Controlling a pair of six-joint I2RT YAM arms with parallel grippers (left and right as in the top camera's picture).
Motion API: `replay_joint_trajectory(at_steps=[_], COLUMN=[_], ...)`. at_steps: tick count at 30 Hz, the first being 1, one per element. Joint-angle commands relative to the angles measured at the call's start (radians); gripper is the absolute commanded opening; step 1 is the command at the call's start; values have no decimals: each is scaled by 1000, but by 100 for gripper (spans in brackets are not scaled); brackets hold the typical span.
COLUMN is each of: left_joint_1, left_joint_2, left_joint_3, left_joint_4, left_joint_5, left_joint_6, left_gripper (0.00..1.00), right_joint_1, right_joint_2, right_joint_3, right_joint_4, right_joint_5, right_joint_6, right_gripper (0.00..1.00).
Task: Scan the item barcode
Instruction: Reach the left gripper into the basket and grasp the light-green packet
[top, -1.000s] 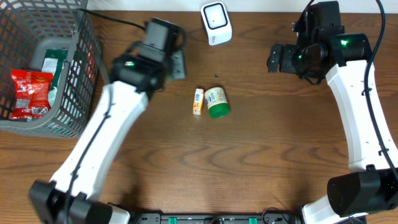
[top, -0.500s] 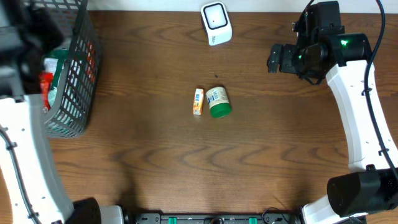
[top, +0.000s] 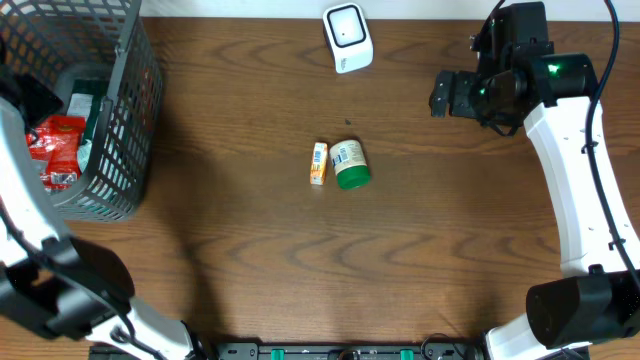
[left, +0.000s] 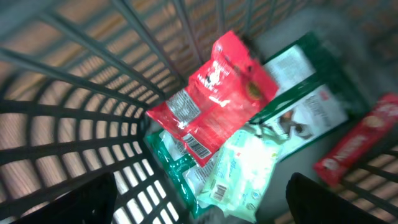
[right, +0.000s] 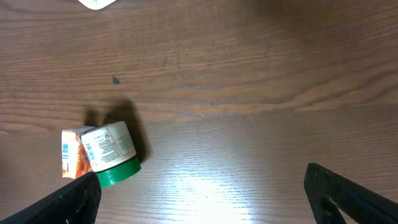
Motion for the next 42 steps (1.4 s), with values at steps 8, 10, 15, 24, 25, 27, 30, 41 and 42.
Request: replay_joint_trajectory(at_steps=[8, 10, 15, 24, 25, 27, 30, 41, 42], left_joint_1=[3, 3, 3, 3, 3, 3, 3, 4, 4], left_joint_2=[243, 281, 381, 443, 443, 443, 442, 258, 223], left_joint_3=[-5, -5, -5, -6, -7, -7, -7, 3, 3], left_joint_4=[-38, -47, -58, -63, -66, -71, -76, -72, -65], left_joint_5=[174, 219, 263, 277, 277, 277, 285, 287, 287], left_joint_6=[0, 12, 26, 37, 37, 36, 36, 36, 36], left_gripper=[92, 93, 93, 92, 89, 83, 51, 14, 14], right_joint_1=[1, 1, 2, 2, 2, 2, 1, 1, 1], right_joint_2=[4, 4, 4, 4, 4, 4, 4, 4, 4], right_joint_3=[18, 18, 18, 18, 18, 18, 18, 18, 18], right_joint_4=[-1, -1, -1, -1, -1, -1, -1, -1, -1], right_joint_5=[-5, -4, -4, -4, -4, -4, -4, -4, -4], right_joint_6=[-10, -10, -10, -10, -10, -10, -10, -10, -10], right_gripper=[99, 99, 99, 99, 99, 99, 99, 99, 99])
